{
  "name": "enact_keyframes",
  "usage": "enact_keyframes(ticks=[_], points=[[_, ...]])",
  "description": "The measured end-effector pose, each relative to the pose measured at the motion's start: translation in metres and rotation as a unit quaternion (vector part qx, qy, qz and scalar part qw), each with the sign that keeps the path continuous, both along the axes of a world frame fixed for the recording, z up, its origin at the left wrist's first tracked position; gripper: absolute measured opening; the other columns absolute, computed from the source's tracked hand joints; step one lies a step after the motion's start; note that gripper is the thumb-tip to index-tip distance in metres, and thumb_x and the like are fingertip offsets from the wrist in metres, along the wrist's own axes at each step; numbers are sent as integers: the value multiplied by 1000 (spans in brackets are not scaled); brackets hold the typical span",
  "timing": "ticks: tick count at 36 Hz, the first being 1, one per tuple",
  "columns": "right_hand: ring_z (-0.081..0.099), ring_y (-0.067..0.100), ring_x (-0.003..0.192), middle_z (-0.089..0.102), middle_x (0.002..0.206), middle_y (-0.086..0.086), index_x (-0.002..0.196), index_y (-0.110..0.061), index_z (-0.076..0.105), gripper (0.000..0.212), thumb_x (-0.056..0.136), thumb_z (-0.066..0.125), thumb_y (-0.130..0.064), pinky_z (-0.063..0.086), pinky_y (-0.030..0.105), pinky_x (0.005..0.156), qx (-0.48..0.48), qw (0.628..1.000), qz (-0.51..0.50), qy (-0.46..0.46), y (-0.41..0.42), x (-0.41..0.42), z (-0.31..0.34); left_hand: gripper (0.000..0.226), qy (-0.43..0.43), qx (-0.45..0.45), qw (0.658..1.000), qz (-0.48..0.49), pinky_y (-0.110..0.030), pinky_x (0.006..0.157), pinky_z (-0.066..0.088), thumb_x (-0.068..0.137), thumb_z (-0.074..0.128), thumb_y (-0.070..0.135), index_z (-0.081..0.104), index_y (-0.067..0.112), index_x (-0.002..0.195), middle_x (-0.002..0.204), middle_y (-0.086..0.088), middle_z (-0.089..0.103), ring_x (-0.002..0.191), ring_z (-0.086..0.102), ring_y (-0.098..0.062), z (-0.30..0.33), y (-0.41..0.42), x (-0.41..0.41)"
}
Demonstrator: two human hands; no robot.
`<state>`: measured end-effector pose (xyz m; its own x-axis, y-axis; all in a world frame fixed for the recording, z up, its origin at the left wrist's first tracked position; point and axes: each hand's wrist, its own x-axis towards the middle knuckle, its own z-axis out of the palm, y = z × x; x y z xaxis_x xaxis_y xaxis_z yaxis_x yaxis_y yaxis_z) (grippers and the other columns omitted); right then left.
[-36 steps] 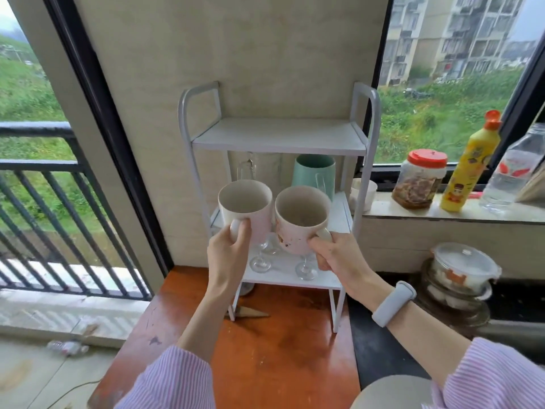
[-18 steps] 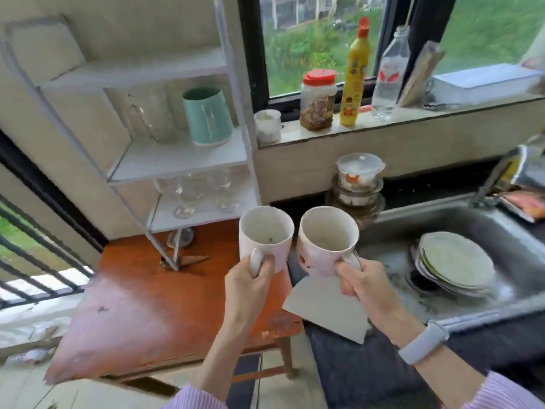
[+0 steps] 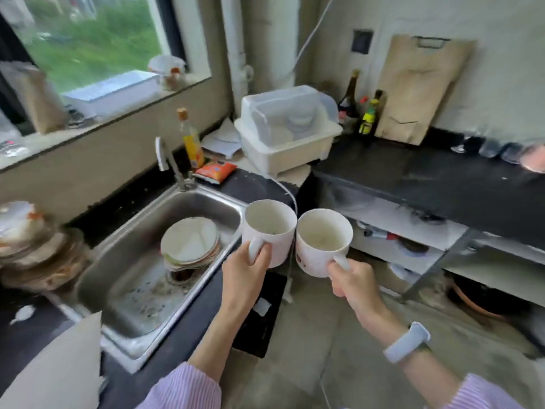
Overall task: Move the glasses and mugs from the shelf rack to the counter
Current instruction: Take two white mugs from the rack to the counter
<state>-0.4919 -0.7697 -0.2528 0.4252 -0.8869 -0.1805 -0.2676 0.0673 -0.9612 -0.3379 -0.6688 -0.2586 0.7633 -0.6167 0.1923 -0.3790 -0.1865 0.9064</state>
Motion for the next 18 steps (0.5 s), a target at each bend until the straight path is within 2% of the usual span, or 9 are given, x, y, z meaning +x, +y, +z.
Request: enact_keyframes(ticks=[3,6,12,15,18], points=[[29,8,35,36,38,-5,43,-17,37,43,82,55,-10,23,25,43,-17,997,-80,11,-44,-41,-2,42,15,-4,997,-80,-18,43,22,86,57,28,38,2,59,52,3,35,46,26,-5,-2,-66,-28],[32,13,41,37,41,-1,44,-17,41,42,82,57,-11,25,27,47,-20,987,-158,2,-82,-77,-6,41,0,6,989,-145,-22,48,26,87,57,29,44,-2,62,55,0,40,52,32,-8,-3,-127,-55],[28,7,35,34,34,-9,41,-20,38,45,81,56,-11,23,23,42,-22,963,-268,7,-153,-137,-14,38,-9,21,968,-251,-18,47,31,86,57,27,45,8,56,51,5,44,51,37,-8,-8,-247,-102],[27,6,34,34,33,-9,47,-14,39,38,82,55,-8,22,18,36,-24,950,-312,8,-196,-159,-17,36,10,24,955,-296,-17,48,32,87,56,27,49,10,56,53,3,49,52,41,-8,-12,-308,-124],[28,6,33,35,32,-9,50,-13,39,35,82,54,-8,23,17,35,-18,941,-338,16,-246,-174,-20,39,18,17,945,-327,-13,43,31,86,57,23,41,20,51,49,8,43,46,39,-5,-14,-367,-141]])
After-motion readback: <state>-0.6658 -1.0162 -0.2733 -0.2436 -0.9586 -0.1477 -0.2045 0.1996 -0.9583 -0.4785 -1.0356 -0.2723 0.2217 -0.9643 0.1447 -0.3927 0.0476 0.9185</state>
